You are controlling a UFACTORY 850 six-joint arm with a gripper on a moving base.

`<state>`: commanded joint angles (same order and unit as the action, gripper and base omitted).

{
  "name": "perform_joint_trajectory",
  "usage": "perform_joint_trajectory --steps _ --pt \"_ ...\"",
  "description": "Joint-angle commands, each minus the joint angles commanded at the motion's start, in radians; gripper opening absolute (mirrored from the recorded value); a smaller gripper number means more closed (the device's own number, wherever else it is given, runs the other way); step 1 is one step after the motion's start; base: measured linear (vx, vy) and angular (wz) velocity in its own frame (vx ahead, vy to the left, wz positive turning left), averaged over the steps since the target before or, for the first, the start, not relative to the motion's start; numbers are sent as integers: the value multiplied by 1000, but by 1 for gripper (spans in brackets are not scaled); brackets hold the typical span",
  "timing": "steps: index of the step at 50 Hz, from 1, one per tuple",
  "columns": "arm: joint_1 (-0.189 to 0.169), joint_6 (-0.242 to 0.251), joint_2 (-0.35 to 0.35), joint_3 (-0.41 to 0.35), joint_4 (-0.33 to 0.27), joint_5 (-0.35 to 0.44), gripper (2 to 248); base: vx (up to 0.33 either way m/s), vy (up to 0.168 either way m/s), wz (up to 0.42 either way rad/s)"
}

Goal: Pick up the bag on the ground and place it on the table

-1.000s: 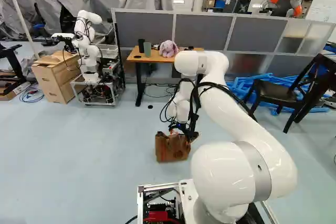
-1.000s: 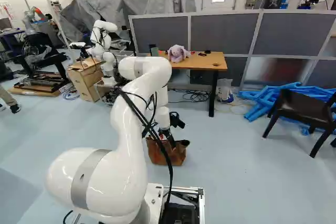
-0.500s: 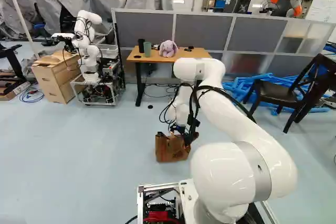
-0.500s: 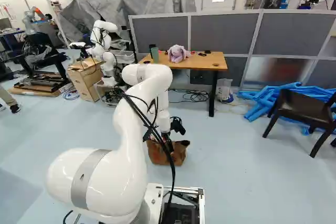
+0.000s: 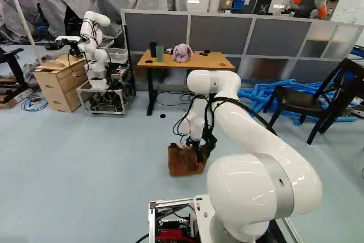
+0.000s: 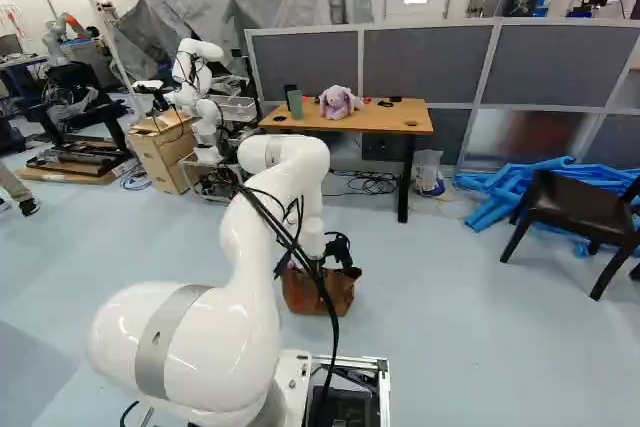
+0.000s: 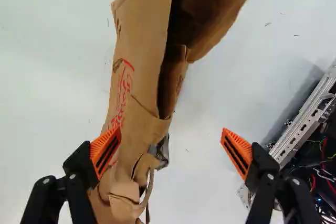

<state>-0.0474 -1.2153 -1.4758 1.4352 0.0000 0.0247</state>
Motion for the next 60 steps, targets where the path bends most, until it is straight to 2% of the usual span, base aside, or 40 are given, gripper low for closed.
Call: perform_joint_trajectory --steps 12,38,39,43,44,49,50,54,55,59,60 --pt "0 -4 -37 35 0 0 247 0 0 0" --pt "0 -4 -42 40 0 0 247 0 0 0" --pt "0 -4 -42 40 0 0 219 0 0 0" --pt "0 -4 -42 40 0 0 219 0 0 0" --pt "0 -4 -42 40 0 0 181 0 0 0" --pt "0 -4 -42 40 0 0 181 0 0 0" --pt "0 -4 -42 40 0 0 142 0 0 0" --pt "0 -4 -42 40 0 0 142 0 0 0" --pt "0 -4 -42 40 0 0 105 0 0 0" --pt "0 -4 -42 40 0 0 105 0 0 0" --pt "0 -4 -42 40 0 0 68 0 0 0"
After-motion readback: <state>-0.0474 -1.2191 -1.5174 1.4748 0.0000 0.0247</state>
